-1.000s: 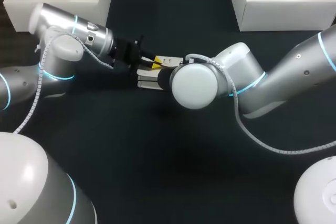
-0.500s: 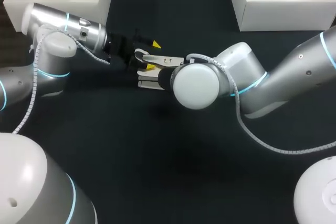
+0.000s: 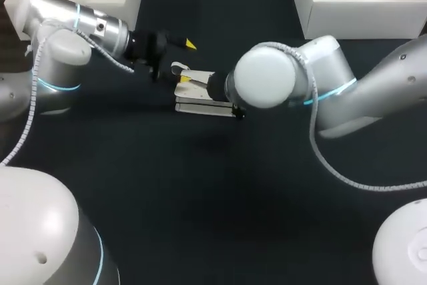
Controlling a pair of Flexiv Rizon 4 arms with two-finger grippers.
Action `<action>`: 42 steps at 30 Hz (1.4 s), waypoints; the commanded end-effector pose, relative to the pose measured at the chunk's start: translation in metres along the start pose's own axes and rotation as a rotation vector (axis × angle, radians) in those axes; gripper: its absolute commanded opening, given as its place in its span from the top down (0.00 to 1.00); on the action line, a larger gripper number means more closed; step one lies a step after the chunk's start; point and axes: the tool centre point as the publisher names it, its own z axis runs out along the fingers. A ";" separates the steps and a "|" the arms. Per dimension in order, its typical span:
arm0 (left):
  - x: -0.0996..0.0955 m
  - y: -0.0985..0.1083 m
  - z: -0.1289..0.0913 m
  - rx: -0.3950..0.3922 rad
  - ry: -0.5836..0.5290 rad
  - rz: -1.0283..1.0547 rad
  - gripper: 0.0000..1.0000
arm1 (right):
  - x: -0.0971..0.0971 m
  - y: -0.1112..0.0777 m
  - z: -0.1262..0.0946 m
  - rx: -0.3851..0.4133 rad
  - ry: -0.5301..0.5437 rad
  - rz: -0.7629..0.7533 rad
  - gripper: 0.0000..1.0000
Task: Pick up the bag, open it, inspect its contents, close it, and place it on the opposite side
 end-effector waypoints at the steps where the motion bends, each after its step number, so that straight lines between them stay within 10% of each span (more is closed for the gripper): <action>1: -0.004 -0.004 -0.017 -0.083 0.059 -0.124 0.00 | -0.019 -0.004 -0.015 0.012 0.106 0.001 0.00; 15: 0.008 -0.002 -0.036 -0.263 0.133 -0.241 0.00 | -0.040 -0.011 -0.023 0.092 0.257 0.040 0.00; 32: 0.008 -0.002 -0.036 -0.263 0.133 -0.241 0.00 | -0.040 -0.011 -0.023 0.092 0.257 0.040 0.00; 42: -0.013 -0.017 -0.045 -0.457 0.058 -0.769 0.00 | -0.092 -0.027 -0.017 0.227 0.572 0.437 0.00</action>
